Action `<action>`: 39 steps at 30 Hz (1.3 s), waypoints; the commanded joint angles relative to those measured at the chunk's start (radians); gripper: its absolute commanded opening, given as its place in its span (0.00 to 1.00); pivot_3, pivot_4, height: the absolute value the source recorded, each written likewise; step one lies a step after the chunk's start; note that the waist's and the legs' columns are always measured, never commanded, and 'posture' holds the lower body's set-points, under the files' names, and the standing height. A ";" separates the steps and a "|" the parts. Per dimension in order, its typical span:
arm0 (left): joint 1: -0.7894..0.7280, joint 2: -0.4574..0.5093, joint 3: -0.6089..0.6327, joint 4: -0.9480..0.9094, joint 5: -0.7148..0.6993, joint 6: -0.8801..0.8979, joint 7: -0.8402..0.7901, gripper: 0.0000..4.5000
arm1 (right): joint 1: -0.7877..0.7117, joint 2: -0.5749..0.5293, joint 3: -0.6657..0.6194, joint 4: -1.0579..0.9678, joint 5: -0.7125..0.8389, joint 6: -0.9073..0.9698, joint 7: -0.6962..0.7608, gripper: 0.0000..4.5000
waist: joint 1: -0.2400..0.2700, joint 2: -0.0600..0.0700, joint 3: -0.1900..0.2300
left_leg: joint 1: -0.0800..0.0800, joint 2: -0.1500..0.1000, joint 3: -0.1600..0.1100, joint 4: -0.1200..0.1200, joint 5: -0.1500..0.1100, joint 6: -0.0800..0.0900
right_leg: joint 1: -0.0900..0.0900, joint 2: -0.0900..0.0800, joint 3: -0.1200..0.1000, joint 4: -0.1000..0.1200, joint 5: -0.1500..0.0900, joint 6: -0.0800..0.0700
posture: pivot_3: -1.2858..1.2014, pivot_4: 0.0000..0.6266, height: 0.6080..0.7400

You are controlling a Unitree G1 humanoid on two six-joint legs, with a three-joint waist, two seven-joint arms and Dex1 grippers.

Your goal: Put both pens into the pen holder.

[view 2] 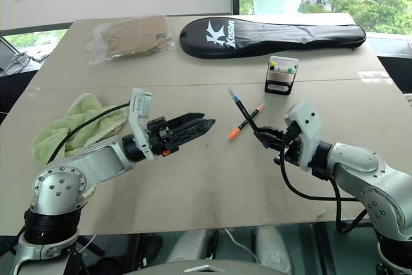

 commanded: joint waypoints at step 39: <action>-0.113 -0.117 0.040 0.042 -0.124 0.013 0.044 0.26 | -0.099 -0.283 0.041 -0.029 0.227 -0.069 0.031 0.00 | 0.009 0.000 0.001 | -0.003 0.001 0.000 0.002 0.000 0.000 | 0.000 0.000 -0.002 -0.002 0.000 0.000 | 0.52 0.24 1.00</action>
